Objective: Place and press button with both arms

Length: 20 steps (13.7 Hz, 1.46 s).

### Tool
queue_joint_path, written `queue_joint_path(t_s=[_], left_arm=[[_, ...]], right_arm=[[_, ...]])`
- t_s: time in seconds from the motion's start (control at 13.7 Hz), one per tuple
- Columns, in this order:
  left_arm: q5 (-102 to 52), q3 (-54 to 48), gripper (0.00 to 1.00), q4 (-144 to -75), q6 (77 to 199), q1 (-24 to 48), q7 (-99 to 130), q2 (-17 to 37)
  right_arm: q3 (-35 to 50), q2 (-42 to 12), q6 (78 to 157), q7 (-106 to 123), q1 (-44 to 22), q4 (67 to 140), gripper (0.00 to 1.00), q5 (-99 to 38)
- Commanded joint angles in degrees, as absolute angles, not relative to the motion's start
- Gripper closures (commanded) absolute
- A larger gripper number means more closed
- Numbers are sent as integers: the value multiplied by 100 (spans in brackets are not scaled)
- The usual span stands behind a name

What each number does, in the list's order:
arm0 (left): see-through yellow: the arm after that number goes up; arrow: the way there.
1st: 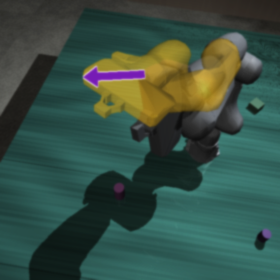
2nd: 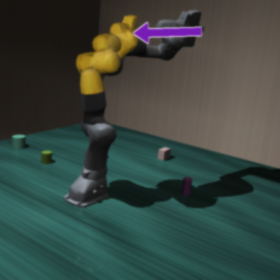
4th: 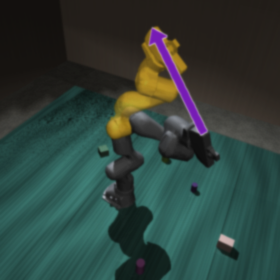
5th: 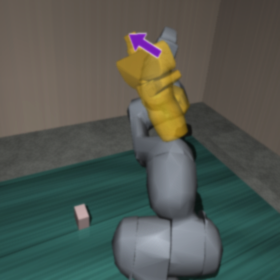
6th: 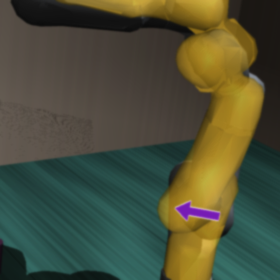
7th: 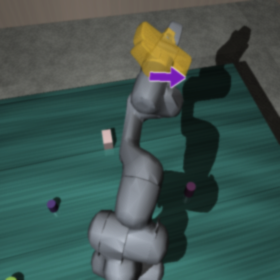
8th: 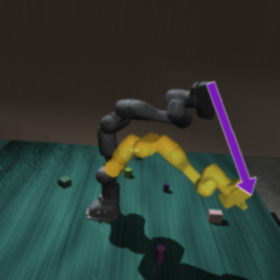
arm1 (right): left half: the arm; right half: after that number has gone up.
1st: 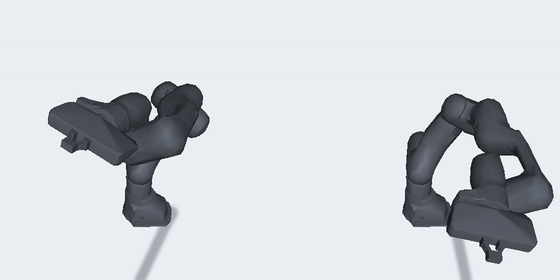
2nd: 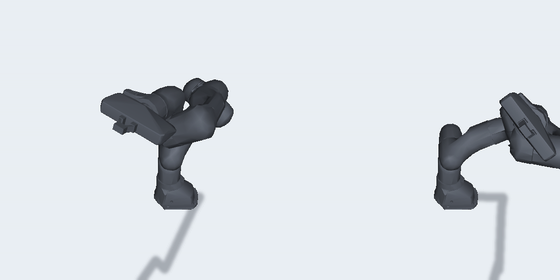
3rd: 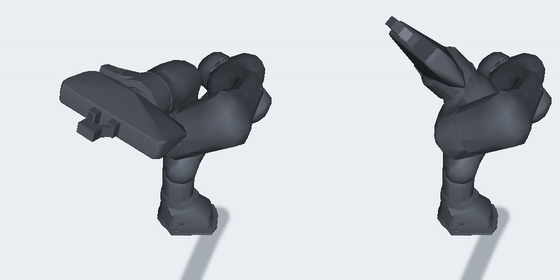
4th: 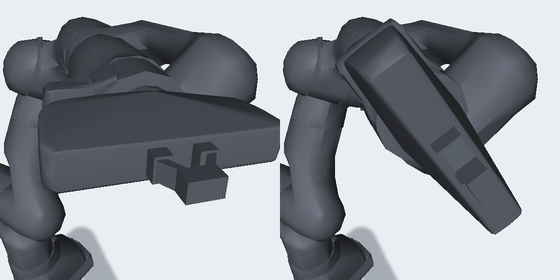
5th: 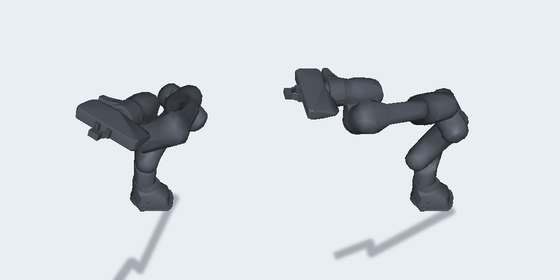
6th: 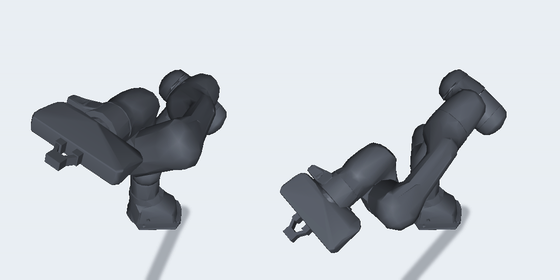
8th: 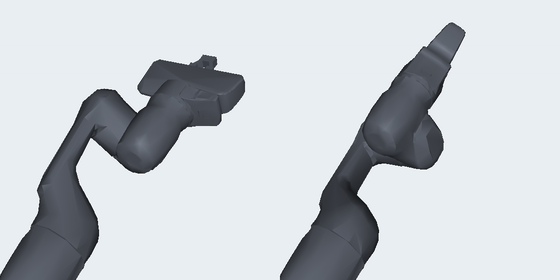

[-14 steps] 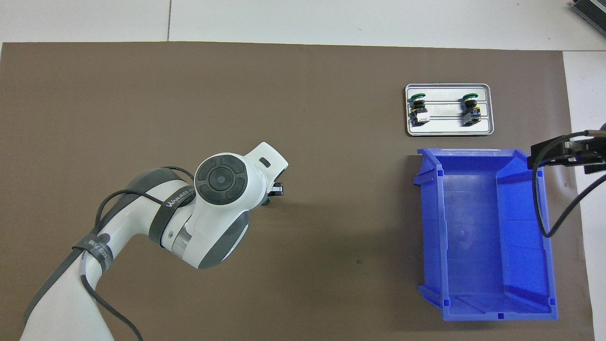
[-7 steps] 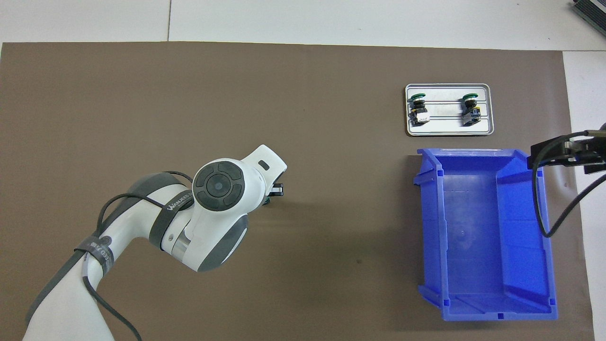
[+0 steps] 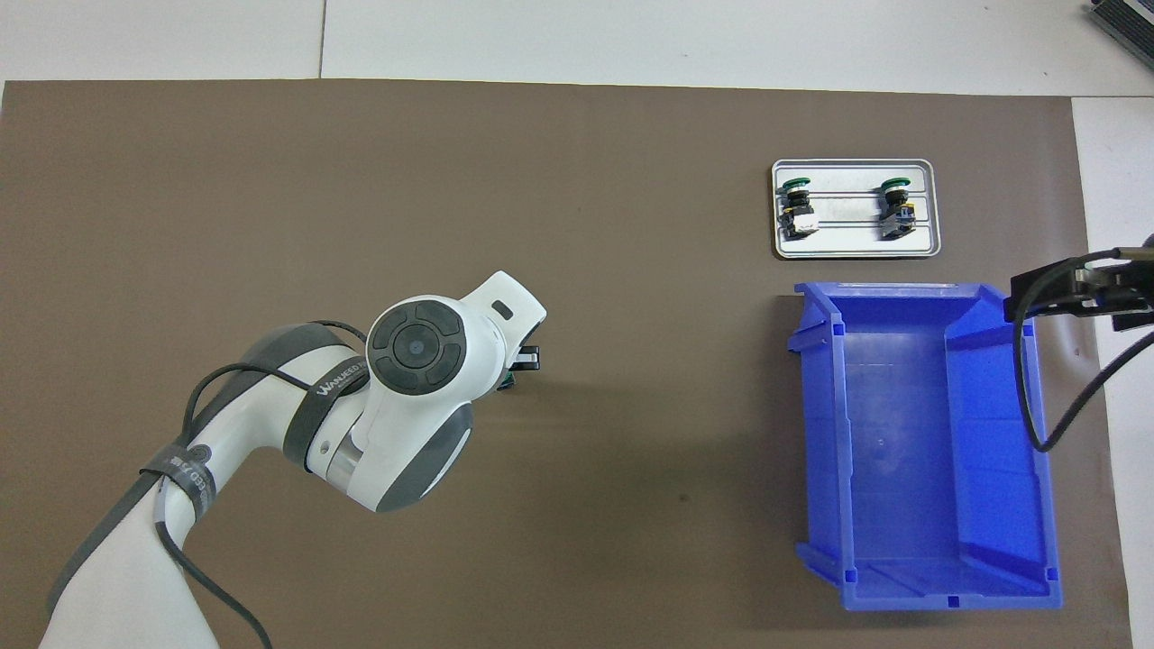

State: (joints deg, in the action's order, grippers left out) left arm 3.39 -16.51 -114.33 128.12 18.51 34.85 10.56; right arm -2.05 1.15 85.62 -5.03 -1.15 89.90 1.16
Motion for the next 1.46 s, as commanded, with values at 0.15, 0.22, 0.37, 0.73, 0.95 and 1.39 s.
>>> queue_joint_path(t_s=[0.15, 0.22, 0.37, 0.73, 0.95, 1.39], left_arm=[[431, -1600, 72, -10374, 11727, 1750, 3367, 1195], [431, -1600, 68, -10154, 11542, 1653, 3358, 1187], [422, -1591, 62, -9749, 11147, 1390, 3070, 1152], [360, -1582, 12, -9211, 10424, 354, 1865, 976], [360, -1573, 0, -9246, 10022, -183, 1390, 616], [317, -1529, 0, -8404, 8238, -492, 1028, 615]], right_arm=[[-185, 228, 8543, -343, -79, 9097, 0, 97], [-185, 220, 8543, -351, -79, 9097, 0, 97], [-185, 220, 8534, -334, -79, 9097, 0, 97], [-106, 299, 8717, -368, -314, 9289, 0, 97], [-97, 264, 9253, -1000, -876, 9545, 0, 97], [-88, -754, 10439, -2825, -2712, 9466, 0, 79]])
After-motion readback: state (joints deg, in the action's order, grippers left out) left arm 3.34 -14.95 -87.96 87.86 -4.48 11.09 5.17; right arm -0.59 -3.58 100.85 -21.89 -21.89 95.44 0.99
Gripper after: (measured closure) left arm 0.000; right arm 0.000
